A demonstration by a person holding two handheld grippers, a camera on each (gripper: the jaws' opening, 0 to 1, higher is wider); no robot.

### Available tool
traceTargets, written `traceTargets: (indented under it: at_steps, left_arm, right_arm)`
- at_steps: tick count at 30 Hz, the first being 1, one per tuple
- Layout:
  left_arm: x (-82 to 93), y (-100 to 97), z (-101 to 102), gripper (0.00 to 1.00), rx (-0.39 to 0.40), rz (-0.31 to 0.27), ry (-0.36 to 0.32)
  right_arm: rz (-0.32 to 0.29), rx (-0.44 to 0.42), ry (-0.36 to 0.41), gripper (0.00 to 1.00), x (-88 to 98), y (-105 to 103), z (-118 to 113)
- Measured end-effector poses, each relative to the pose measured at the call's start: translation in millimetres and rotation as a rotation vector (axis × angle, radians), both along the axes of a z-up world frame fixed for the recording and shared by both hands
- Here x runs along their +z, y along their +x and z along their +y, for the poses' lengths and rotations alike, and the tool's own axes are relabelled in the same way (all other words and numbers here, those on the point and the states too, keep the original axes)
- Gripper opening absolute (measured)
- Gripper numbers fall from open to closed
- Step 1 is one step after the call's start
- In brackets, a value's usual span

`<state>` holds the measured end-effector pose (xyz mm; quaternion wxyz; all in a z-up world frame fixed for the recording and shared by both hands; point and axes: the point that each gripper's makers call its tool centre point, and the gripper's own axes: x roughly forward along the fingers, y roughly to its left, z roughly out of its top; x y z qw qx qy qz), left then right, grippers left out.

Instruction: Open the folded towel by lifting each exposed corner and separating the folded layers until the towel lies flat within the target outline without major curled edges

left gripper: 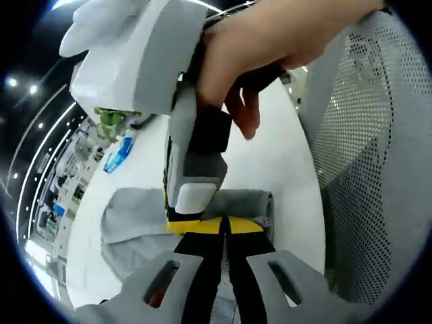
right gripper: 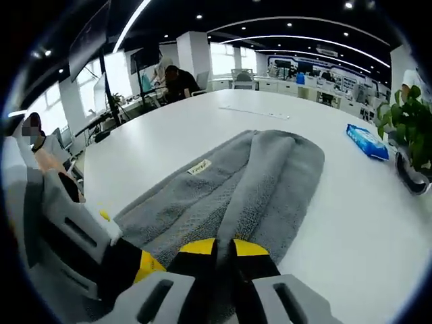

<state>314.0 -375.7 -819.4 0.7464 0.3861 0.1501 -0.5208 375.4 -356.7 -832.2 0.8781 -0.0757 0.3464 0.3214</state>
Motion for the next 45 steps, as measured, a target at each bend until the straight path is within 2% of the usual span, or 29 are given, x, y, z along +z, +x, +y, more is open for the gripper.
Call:
traceTargets:
  at_steps: [6,8,10,11,12,13,14,16,17,18,19,20,21,23,24,27,31,34,35,39,43,44,45]
  left_arm:
    - [11.1,14.6,9.2,0.02,0.108,0.061,-0.083]
    - [14.6,25.3,16.4,0.02,0.177,0.086,-0.124]
    - [16.2,48.7,35.1,0.03,0.324,0.080,-0.158]
    - [14.7,61.8,46.4,0.07,0.391,0.048,-0.156]
    - [6.8,75.4,67.4,0.10,0.483,0.023,-0.117]
    - [-1.2,79.7,85.7,0.13,0.517,0.016,-0.027]
    - [-5.7,87.4,104.7,0.13,0.570,0.007,0.015]
    - [-6.5,91.4,116.9,0.15,0.652,0.062,-0.049]
    - [-4.8,94.6,124.6,0.18,0.737,0.122,-0.128]
    - [-4.7,95.7,127.5,0.21,0.783,0.162,-0.178]
    - [-6.6,95.3,133.0,0.23,0.842,0.226,-0.236]
    - [-9.9,93.1,133.6,0.22,0.849,0.272,-0.257]
    - [-15.1,87.6,126.3,0.20,0.852,0.378,-0.326]
    - [-22.0,80.1,119.2,0.19,0.886,0.510,-0.396]
    - [-20.7,83.0,119.4,0.20,0.899,0.502,-0.421]
    - [-21.7,85.8,125.5,0.20,0.869,0.411,-0.336]
    - [-22.2,84.1,121.4,0.15,0.846,0.419,-0.338]
    - [-20.6,83.6,123.8,0.03,0.894,0.483,-0.394]
    - [-19.4,83.8,123.8,0.02,0.901,0.510,-0.419]
    - [-19.2,84.6,127.8,0.02,0.912,0.521,-0.432]
    - [-16.1,87.2,131.5,0.02,0.909,0.488,-0.419]
    - [-15.4,89.1,134.9,0.02,0.910,0.465,-0.406]
    - [-14.9,90.2,137.7,0.02,0.916,0.450,-0.397]
  right_arm:
    - [-0.004,-0.011,-0.009,0.00,1.4,1.5,-5.0]
    - [-0.006,-0.018,-0.014,0.00,1.6,2.2,-7.4]
    - [-0.004,-0.030,-0.015,0.00,1.6,3.7,-11.1]
    - [-0.001,-0.034,-0.014,0.00,1.1,4.0,-12.1]
    - [0.001,-0.038,-0.014,0.00,0.6,4.0,-12.9]
    - [0.004,-0.043,-0.013,0.00,0.5,4.4,-13.5]
    - [0.005,-0.044,-0.011,0.00,0.6,3.9,-13.2]
    - [0.006,-0.045,-0.013,0.00,0.5,3.3,-13.2]
    - [0.006,-0.044,-0.014,0.00,0.5,3.4,-13.2]
    - [0.004,-0.040,-0.020,0.00,0.2,3.3,-13.2]
    - [0.003,-0.038,-0.023,0.00,0.0,3.4,-13.3]
    - [0.002,-0.037,-0.025,0.00,0.1,3.1,-13.3]
    - [0.002,-0.036,-0.025,0.00,0.0,2.9,-13.1]
    - [0.004,-0.037,-0.024,0.00,-0.5,2.7,-13.3]
    - [0.007,-0.039,-0.024,0.00,-0.9,2.6,-13.6]
    - [0.008,-0.041,-0.021,0.00,-0.8,2.5,-14.0]
    - [0.006,-0.043,-0.026,0.00,-0.3,2.4,-14.8]
    - [-0.004,-0.045,-0.042,0.00,0.5,3.5,-17.6]
    - [-0.008,-0.047,-0.050,0.00,1.0,3.9,-19.4]
    - [-0.028,-0.054,-0.099,0.00,1.5,6.0,-28.8]
    - [-0.036,-0.080,-0.142,0.00,0.2,8.7,-42.8]
    - [-0.042,-0.087,-0.154,0.00,0.1,9.9,-46.3]
    - [-0.053,-0.101,-0.188,0.00,-0.2,12.0,-54.3]
